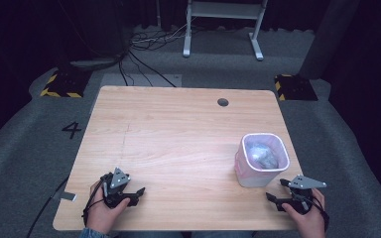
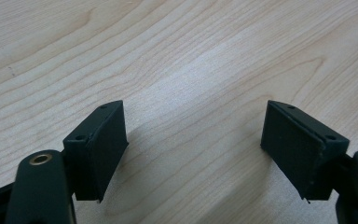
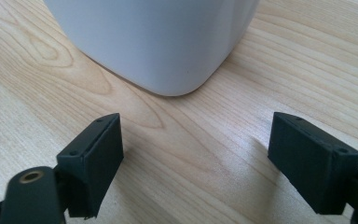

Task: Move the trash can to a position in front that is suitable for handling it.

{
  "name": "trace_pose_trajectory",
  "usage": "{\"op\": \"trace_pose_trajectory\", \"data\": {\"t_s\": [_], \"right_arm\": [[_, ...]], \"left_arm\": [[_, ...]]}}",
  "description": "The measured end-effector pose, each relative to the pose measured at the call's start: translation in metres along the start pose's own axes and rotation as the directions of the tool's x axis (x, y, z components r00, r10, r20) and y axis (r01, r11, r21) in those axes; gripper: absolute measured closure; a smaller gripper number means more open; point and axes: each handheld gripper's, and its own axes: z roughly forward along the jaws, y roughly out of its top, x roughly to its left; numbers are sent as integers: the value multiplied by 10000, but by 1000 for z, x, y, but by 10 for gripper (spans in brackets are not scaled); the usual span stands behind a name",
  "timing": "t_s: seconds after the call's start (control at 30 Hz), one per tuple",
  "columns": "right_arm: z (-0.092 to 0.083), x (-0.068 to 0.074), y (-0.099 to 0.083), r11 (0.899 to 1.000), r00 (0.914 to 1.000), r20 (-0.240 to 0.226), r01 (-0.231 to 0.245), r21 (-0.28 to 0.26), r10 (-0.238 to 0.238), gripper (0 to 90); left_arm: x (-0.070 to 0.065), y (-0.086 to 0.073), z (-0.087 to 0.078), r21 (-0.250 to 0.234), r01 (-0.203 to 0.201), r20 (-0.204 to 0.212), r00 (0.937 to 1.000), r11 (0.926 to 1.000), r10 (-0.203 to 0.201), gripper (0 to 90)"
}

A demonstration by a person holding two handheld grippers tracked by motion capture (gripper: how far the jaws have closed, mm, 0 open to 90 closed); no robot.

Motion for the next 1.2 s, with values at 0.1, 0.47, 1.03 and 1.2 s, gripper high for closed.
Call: {"op": "trace_pose_trajectory", "data": {"t_s": [0.1,0.47,1.03,1.2], "right_arm": [[-1,1,0,9999,9998,-156,88,-133,-90,276],[-23,-6,5,9973,9999,154,4,-735,7,302],[-57,-38,33,9758,9776,1582,-1078,-1903,1388,345],[-46,-44,44,9554,9703,1470,-1505,-2540,1919,322]], "left_arm": [[-1,0,0,4,62,-66,10000,10000,-62,220],[-3,0,-1,-27,139,-188,9997,9999,-139,225],[-2,8,-16,-561,590,-277,9978,9967,-607,291],[-2,8,-15,-590,372,-289,9988,9976,-390,287]]}}
